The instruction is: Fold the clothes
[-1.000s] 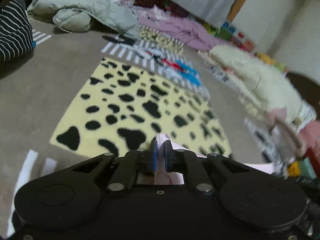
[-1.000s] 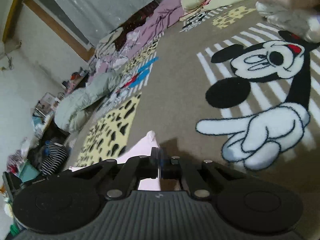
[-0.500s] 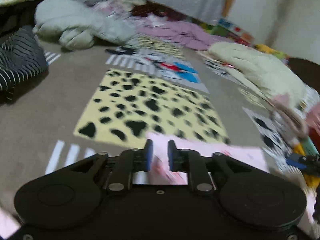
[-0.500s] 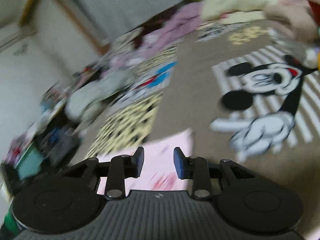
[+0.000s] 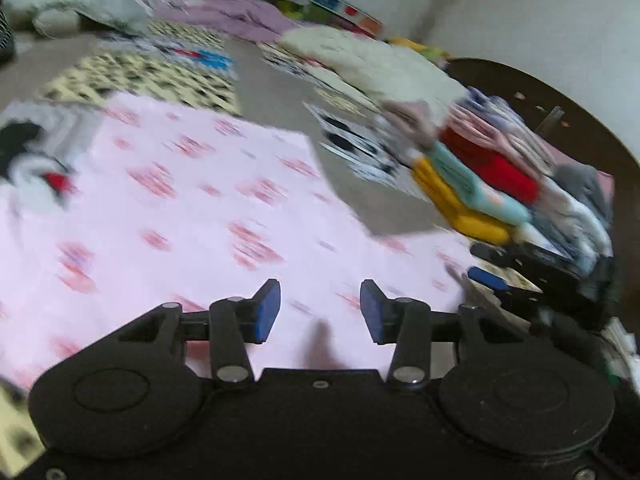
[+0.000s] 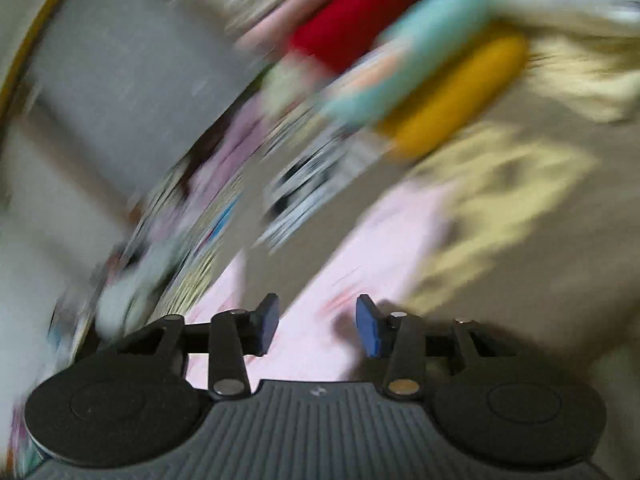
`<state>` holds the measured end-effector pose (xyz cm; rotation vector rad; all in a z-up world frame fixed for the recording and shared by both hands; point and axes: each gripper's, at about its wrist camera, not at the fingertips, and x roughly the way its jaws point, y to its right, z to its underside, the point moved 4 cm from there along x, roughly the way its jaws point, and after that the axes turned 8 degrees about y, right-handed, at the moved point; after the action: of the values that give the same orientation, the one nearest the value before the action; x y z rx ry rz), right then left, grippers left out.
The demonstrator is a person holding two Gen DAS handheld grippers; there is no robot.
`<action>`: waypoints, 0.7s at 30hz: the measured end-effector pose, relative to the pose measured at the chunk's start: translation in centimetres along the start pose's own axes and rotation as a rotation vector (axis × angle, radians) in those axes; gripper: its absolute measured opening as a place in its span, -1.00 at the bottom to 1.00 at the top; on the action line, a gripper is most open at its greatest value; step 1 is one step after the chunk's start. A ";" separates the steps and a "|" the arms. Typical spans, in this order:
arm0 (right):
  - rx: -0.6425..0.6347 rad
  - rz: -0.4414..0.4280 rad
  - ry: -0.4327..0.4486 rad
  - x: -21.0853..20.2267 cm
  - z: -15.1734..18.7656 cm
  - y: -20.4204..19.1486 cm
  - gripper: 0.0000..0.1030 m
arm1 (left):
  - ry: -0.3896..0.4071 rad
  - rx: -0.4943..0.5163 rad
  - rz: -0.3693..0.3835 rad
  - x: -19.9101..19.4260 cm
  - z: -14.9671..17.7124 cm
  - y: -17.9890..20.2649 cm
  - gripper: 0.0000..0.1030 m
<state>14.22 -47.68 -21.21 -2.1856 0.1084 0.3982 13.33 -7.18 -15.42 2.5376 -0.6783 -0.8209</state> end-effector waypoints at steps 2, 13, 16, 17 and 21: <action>0.100 0.005 0.017 0.4 -1.6 2.5 -0.12 | -0.010 0.008 0.000 0.5 1.2 1.7 -0.18; 0.081 0.022 0.078 3.4 -3.1 2.9 -0.85 | 0.002 0.433 -0.047 5.3 4.5 8.8 -0.19; 0.084 0.033 0.152 1.2 -4.3 2.7 -0.86 | -0.052 0.438 -0.088 6.9 5.1 7.6 -0.20; 0.080 0.033 0.152 0.8 -4.4 2.6 -0.85 | -0.058 0.439 -0.091 7.0 5.3 7.3 -0.20; 0.059 0.072 0.100 0.7 -3.8 2.9 -0.73 | -0.056 0.438 -0.091 6.6 5.5 6.8 -0.20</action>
<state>15.19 -52.40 -21.58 -2.1480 0.2508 0.3223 12.42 -17.51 -19.09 2.9636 -0.8435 -0.8528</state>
